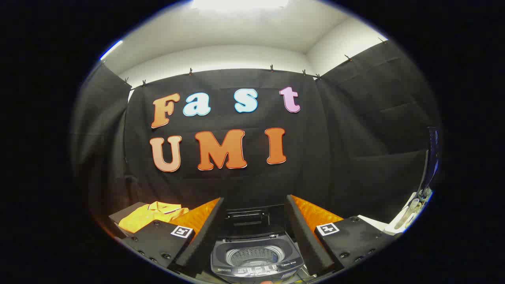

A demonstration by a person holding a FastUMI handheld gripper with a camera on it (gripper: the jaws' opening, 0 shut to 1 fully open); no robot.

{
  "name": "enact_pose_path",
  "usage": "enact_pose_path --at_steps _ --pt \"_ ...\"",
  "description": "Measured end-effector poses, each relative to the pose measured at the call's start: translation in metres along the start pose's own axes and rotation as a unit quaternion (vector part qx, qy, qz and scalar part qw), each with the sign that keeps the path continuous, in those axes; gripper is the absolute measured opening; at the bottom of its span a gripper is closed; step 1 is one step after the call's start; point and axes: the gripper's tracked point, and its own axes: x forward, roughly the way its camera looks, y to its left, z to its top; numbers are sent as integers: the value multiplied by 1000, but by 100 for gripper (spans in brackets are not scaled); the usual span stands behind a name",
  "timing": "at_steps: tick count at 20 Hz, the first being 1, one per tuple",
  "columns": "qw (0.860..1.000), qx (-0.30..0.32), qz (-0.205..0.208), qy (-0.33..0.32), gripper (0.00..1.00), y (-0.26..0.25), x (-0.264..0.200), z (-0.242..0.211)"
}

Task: Put the clothes into the washing machine and then close the washing machine lid.

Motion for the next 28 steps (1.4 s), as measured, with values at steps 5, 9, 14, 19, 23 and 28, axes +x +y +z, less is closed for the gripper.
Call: enact_pose_path --at_steps 5,9,14,19,23,28 --pt "1000 -9 -15 -3 98 16 5 -1" --pt "1000 -8 -20 -2 98 29 12 -5" --pt "999 -5 -35 -10 98 32 16 -5" --pt "999 -9 -43 -12 98 35 12 -6" --pt "999 18 -43 -24 98 37 11 -3" --pt "998 47 -14 -31 98 50 8 -4"
